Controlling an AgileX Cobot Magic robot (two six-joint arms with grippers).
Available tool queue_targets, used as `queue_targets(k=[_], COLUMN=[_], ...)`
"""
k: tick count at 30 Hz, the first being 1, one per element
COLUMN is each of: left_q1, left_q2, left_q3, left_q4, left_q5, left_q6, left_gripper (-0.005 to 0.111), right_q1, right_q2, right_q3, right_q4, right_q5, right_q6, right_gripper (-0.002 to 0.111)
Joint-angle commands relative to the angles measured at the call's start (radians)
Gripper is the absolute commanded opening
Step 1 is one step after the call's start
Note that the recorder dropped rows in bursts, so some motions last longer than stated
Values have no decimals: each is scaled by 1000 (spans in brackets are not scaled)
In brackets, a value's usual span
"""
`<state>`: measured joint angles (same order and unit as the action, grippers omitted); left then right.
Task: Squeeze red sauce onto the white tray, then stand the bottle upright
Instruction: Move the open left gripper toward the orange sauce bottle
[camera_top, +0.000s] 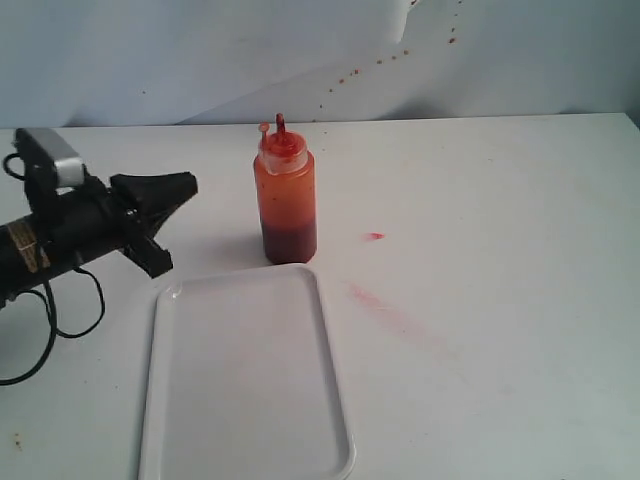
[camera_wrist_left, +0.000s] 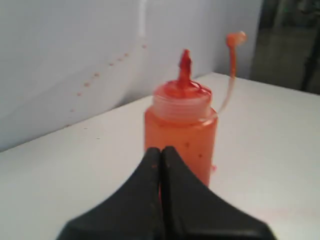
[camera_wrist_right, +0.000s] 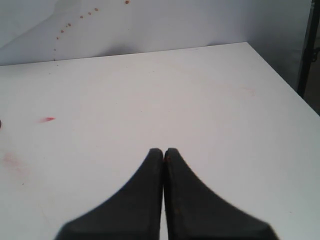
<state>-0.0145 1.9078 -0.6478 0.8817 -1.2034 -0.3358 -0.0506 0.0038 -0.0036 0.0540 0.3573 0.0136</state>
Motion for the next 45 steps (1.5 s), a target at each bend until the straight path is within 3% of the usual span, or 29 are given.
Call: queue_targets(k=[1,7,25,29,35,38,41,45], left_q1=[3,3,3,3,3,3,3,3], left_q2=[140,254,258,258,258,258,258,258], left_q3=[-124,-150,-150,-150,-150,-150,-150,-150], left_q4=[205,197,195,177,146,115,67,74], left_q5=[-18,-18,-18,-18,-18,-18,-18,-18], left_q6=[34,59,61,61,61,41,20,-1], left_gripper=[0,0,0,5,31,61,101,104], right_q1=[5,5,5,5,5,5,5,5], right_q2=[-4,-4,-4,-4,-4,-4,-4,-4], right_q3=[4,4,4,4,4,4,4,4], right_q4=[6,6,6,6,6,6,6,6], right_q5=[-13,-13,-13,-13,-13,-13,-13,-13], right_q6=[-4,-4,-4,-4,-4,-4,-4,-4], right_gripper=[0,0,0,0,0,0,0,0])
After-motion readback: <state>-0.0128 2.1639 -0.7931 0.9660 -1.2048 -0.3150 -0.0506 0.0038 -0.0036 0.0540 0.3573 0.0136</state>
